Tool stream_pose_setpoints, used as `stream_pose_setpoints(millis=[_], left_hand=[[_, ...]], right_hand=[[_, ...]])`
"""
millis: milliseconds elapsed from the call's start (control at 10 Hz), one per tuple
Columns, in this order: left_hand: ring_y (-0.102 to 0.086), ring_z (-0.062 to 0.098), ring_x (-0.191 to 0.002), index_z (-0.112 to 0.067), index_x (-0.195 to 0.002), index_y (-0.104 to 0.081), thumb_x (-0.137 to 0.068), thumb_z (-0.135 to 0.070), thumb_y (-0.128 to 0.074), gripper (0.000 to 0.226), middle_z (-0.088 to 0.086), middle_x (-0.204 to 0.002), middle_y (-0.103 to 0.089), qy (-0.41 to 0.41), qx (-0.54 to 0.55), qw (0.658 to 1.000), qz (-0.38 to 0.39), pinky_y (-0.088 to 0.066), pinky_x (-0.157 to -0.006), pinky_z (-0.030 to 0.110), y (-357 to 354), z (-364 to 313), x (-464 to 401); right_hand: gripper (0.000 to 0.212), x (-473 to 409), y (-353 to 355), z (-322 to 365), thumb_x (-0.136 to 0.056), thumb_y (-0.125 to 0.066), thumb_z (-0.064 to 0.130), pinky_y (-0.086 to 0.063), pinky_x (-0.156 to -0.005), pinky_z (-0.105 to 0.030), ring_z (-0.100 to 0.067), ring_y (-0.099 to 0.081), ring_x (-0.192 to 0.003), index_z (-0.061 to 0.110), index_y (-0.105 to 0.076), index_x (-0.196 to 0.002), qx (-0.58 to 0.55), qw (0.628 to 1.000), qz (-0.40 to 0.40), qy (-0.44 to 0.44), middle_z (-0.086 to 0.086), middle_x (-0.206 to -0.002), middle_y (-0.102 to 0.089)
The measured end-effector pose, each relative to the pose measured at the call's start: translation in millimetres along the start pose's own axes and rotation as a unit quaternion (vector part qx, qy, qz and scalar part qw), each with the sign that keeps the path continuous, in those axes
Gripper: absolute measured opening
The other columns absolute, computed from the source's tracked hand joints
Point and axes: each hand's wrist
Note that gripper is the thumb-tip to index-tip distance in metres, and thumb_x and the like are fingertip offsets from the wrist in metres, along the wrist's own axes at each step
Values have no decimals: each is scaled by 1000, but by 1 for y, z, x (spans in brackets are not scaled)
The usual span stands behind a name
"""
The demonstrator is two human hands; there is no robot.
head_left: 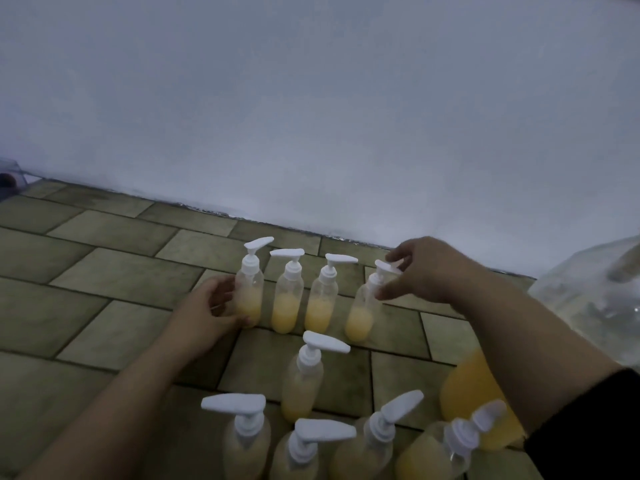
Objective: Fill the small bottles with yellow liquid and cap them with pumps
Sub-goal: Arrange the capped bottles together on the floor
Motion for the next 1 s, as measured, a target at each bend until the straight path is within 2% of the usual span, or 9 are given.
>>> stream_pose_setpoints(millis=[200,300,400,500,600,700,800,900,1000], left_hand=[[-57,17,-83,-19,-101,-67,-78,-25,-69,24,-1,-85,-62,-64,162,974,-145,-45,-72,24,26,1,51],[-59,12,-68,-23,-85,-73,-37,-60,-84,61,0,-70,-63,-70,218,972,45,-50,-66,23,38,9,66],[-69,17,-91,-22,-95,-74,-28,-31,-95,71,4,-100,-72,-18,226,946,230,-57,-72,25,45,25,73],[-52,25,-125,-16,-125,-59,-62,8,-79,69,10,-134,-55,30,227,892,389,-48,-96,31,49,28,83],[-52,10,-124,-19,-131,-51,-64,3,-79,75,-17,-128,-58,48,118,896,425,-45,-95,21,46,23,88],[-57,-16,-99,-34,-112,-51,-64,2,-80,67,-45,-94,-59,34,15,942,333,-47,-77,7,36,11,96],[-47,-31,-92,-69,-81,-57,-42,-48,-87,53,-64,-86,-39,-18,-106,939,326,-43,-80,3,31,-18,108],[-43,-35,-89,-89,-64,-29,-62,-28,-84,82,-66,-81,-36,-66,-139,941,303,-37,-75,-4,25,-23,111],[-56,-20,-90,-73,-78,-54,-73,-18,-76,59,-49,-89,-55,-85,-123,947,284,-42,-74,1,23,-14,109]], right_hand=[[45,76,21,-5,-62,-81,36,-51,-70,-24,0,-62,-81,36,-63,-103,-117,974,-131,141,15,-93,-66],[50,87,7,1,-60,-81,40,-55,-75,-26,2,-64,-79,41,-61,-105,-65,987,22,147,17,-91,-66],[67,71,-17,8,-65,-81,41,-54,-87,-31,0,-61,-94,43,-50,-125,36,979,131,152,21,-108,-62],[76,53,-35,12,-69,-79,40,-51,-92,-34,-7,-58,-105,39,-42,-135,110,956,206,176,16,-123,-57],[68,42,-46,19,-71,-79,37,-50,-92,-34,-10,-57,-106,32,-48,-132,138,939,231,216,12,-122,-58],[63,35,-56,25,-70,-79,37,-50,-91,-34,-8,-57,-106,36,-52,-127,123,929,248,245,13,-119,-60],[56,30,-65,29,-68,-80,38,-50,-91,-40,-13,-59,-103,43,-58,-119,99,923,260,267,9,-113,-64],[46,29,-71,32,-71,-79,34,-50,-90,-42,-16,-60,-101,43,-62,-112,94,914,255,302,3,-109,-66],[42,28,-72,33,-74,-77,33,-50,-89,-39,-14,-60,-98,36,-63,-114,96,911,240,321,5,-108,-66]])
Point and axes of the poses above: each hand's wrist, its own x-axis away from the middle knuckle, its own y-axis out of the back of the hand, z = x × y
